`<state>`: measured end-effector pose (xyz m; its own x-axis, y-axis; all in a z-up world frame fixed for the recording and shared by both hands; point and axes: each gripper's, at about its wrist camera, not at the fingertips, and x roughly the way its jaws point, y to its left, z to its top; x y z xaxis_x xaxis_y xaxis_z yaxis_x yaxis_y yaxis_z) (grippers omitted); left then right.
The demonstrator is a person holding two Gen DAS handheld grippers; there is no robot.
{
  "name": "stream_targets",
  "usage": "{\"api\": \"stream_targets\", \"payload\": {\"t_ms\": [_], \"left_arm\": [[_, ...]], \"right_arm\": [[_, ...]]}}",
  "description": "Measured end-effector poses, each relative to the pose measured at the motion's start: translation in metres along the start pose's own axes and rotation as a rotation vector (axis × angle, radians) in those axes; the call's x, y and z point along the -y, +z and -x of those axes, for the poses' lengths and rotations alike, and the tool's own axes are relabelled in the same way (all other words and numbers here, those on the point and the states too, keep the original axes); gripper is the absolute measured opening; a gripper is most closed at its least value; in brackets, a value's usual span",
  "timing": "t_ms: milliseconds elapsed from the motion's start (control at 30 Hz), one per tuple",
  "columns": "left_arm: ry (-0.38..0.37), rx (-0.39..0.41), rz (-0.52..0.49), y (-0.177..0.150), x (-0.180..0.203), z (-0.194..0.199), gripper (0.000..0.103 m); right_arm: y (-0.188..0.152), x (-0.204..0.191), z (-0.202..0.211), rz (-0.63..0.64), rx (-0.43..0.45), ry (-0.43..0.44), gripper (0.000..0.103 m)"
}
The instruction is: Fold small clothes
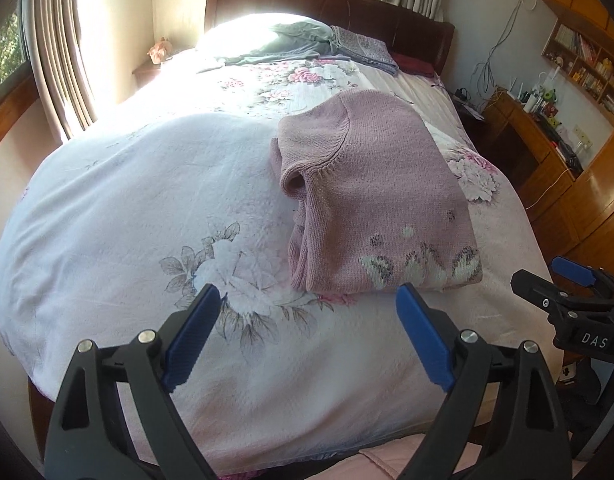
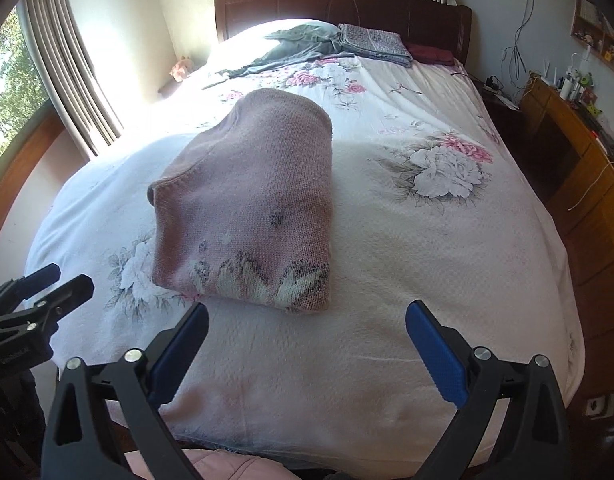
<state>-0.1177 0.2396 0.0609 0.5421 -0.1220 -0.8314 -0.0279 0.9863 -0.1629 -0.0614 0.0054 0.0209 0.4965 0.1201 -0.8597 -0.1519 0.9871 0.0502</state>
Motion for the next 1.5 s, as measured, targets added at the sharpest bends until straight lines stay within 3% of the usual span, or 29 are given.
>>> {"api": "stream_targets", "payload": {"t_ms": [200,633,1500], "left_arm": [[0.050,0.030,-0.037,-0.003,0.012,0.011,0.089],[0.100,0.017,-0.012,-0.012,0.016,0.006,0.089],[0.102,-0.011,-0.013,-0.014,0.011,-0.003,0.089]], "right_arm": [[-0.002,0.003,0.007,-0.009,0.007,-0.003,0.099],[-0.002,0.003,0.006,0.006,0.011,-0.033,0.099],[-0.004,-0.004,-0.003,0.015,-0.002,-0.077,0.099]]}}
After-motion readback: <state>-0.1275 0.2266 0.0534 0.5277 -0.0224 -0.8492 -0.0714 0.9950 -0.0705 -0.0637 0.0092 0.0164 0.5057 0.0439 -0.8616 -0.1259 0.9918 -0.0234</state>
